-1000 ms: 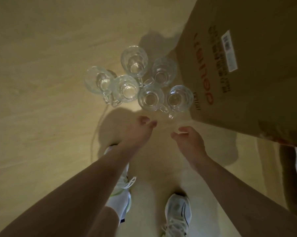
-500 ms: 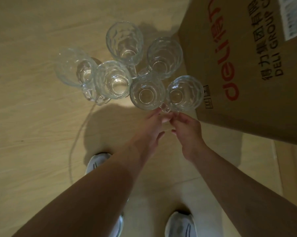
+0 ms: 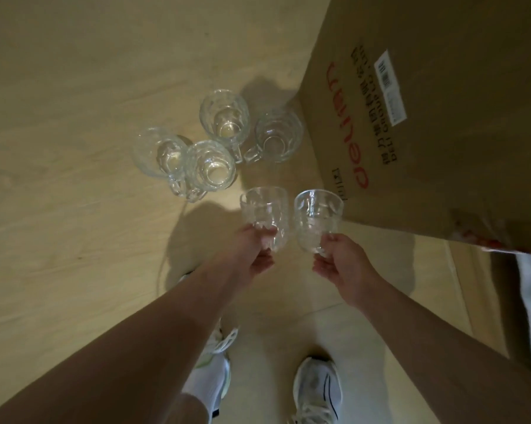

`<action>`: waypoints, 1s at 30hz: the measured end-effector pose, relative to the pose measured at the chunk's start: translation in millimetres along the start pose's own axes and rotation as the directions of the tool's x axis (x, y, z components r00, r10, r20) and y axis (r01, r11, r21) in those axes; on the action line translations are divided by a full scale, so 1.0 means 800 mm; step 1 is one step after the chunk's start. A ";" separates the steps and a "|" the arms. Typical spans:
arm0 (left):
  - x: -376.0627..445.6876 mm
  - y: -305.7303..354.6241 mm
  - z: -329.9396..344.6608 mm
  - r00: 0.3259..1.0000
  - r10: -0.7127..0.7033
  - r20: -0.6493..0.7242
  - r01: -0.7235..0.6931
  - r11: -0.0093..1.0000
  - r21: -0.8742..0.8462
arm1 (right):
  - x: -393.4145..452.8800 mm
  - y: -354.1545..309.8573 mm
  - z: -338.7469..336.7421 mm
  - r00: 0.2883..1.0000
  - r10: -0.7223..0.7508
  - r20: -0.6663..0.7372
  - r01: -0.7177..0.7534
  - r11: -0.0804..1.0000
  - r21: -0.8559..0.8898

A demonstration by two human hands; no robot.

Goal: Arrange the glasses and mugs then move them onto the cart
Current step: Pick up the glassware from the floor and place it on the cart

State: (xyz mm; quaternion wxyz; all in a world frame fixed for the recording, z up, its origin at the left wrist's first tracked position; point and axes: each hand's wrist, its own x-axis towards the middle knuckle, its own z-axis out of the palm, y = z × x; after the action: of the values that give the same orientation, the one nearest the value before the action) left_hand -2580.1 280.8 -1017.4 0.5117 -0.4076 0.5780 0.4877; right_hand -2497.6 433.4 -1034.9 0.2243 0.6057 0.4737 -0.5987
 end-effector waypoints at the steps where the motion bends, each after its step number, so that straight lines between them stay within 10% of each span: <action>1: -0.019 0.000 -0.005 1.000 -0.014 0.001 0.014 0.999 0.038 | -0.017 -0.003 -0.003 1.000 0.029 0.004 -0.029 1.000 -0.009; 9: -0.241 0.042 -0.057 0.997 0.051 -0.056 -0.052 0.999 -0.008 | -0.243 -0.089 -0.025 0.990 0.089 0.111 -0.091 0.996 0.013; 17: -0.592 0.184 -0.099 0.964 0.253 -0.087 -0.255 0.967 -0.011 | -0.548 -0.268 -0.019 0.971 -0.169 0.168 0.179 0.983 -0.043; 30: -1.063 0.367 -0.234 0.639 0.740 -0.212 -0.768 0.631 -0.111 | -1.009 -0.517 0.063 0.698 -0.669 0.255 0.681 0.730 0.051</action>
State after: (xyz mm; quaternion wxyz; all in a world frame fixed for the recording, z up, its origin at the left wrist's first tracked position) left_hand -2779.2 129.6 -133.3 0.1749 -0.2096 0.6819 0.6786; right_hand -2737.8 331.2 -165.2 0.0627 0.3017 0.6437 -0.7005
